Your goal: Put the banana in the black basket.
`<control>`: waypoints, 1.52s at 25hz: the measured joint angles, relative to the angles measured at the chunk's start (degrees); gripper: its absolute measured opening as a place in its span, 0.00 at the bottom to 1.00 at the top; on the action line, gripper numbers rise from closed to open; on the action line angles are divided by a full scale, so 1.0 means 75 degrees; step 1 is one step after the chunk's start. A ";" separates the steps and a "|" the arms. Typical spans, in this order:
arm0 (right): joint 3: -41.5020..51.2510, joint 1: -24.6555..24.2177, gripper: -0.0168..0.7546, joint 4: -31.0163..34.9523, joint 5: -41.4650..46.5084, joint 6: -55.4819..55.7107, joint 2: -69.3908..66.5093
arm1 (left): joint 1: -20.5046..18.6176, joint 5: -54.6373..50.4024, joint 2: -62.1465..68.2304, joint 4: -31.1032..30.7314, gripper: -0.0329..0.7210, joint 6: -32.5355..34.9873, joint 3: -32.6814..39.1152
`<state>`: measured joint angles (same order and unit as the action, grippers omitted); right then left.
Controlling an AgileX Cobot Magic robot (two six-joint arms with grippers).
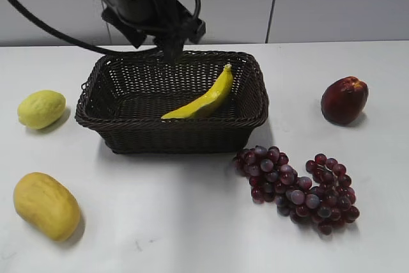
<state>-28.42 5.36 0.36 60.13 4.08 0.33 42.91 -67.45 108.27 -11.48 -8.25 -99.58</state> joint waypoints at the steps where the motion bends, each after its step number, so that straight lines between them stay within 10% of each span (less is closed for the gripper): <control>1: 0.0000 0.0000 0.76 0.0000 0.0000 0.0000 0.0000 | 0.0000 -0.0133 -0.0168 0.0095 0.88 0.0000 0.0000; 20: 0.0000 0.0000 0.76 0.0000 0.0008 0.0000 0.0000 | -0.1364 -0.0304 -0.2020 0.0795 0.84 0.0000 0.0323; 38: 0.0000 0.0000 0.76 0.0000 0.0003 0.0000 0.0000 | -0.2849 -0.0331 -0.6528 0.0976 0.83 -0.0245 0.5953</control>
<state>-28.42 5.36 0.36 60.15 4.08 0.33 21.55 -69.93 59.31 -4.16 -10.09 -54.94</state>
